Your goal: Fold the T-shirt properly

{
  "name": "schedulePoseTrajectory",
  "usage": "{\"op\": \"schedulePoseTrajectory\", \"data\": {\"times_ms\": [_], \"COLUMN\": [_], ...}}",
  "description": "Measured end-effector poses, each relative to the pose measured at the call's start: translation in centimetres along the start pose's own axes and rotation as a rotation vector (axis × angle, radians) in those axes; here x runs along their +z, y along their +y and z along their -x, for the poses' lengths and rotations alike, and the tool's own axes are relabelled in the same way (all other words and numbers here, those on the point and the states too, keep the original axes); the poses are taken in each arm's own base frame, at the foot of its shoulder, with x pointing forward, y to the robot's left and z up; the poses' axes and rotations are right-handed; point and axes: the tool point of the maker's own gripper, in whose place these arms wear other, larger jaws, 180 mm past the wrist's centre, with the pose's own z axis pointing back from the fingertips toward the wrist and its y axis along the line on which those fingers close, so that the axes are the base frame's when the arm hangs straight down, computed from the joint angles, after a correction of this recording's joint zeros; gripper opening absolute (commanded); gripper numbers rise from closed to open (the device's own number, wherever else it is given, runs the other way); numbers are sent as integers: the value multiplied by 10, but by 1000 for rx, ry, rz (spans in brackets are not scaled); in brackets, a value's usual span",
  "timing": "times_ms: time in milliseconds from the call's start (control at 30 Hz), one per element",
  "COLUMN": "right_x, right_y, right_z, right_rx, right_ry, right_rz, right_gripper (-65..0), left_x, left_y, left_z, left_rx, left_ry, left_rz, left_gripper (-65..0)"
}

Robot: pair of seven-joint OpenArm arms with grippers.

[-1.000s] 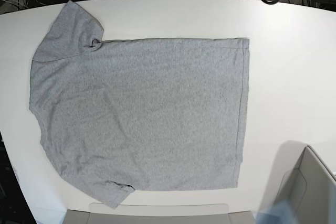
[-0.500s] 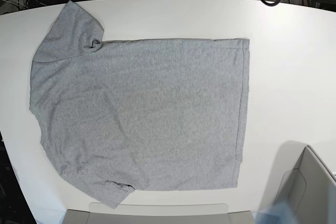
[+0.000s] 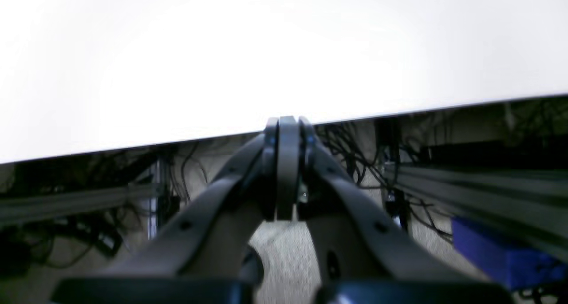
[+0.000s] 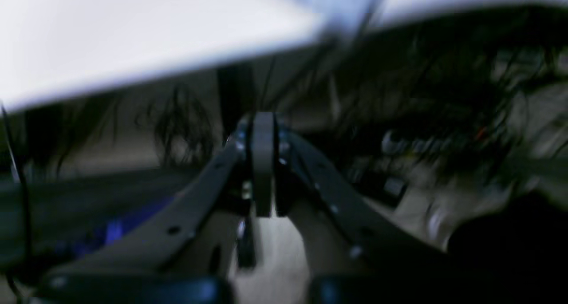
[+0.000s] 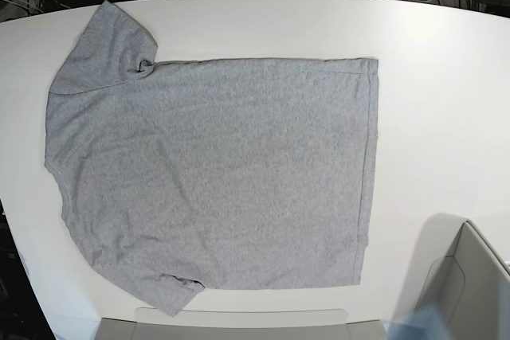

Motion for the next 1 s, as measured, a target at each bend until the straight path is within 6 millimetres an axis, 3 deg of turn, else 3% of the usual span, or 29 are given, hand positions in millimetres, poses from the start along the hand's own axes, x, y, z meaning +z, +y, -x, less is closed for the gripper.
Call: {"op": "schedulePoseTrajectory", "data": {"times_ms": [133, 233, 333, 400, 500, 600, 667, 800, 900, 1000], "right_x": [3, -2, -13, -13, -6, -1, -3, -16, -23, -27], "right_y": [-8, -22, -42, -40, -33, -49, -69, -111, -118, -122], "right_z": [-29, -35, -63, -77, -98, -122, -124, -107, -112, -101], "right_rx": [-104, -141, -238, -248, -183, -10, 77, 154, 140, 101], "right_ry": [-64, 7, -18, -39, -89, -109, -70, 66, 52, 73], "right_rz": [0, -17, -10, -71, -181, -183, -108, 80, 117, 108], "right_gripper": [-528, -526, -524, -523, -523, -523, -523, -523, -523, -523], "left_x": [-9, -12, -13, -15, -21, -21, -23, -29, -30, -32], "left_y": [1, 2, 3, 2, 5, 4, 4, 5, 9, 11], "left_z": [4, -5, -6, -9, -19, -20, -23, -34, -35, -39], "left_rx": [1, 3, 3, 6, 10, 8, 11, 13, -16, -19], "left_ry": [25, -5, -9, -15, -45, -49, -57, -90, -90, -103], "left_rz": [-4, -7, -11, -8, -22, -18, -19, -22, -18, -22], "left_gripper": [-647, -647, -646, -646, -645, -620, -594, -542, -536, -536]}}
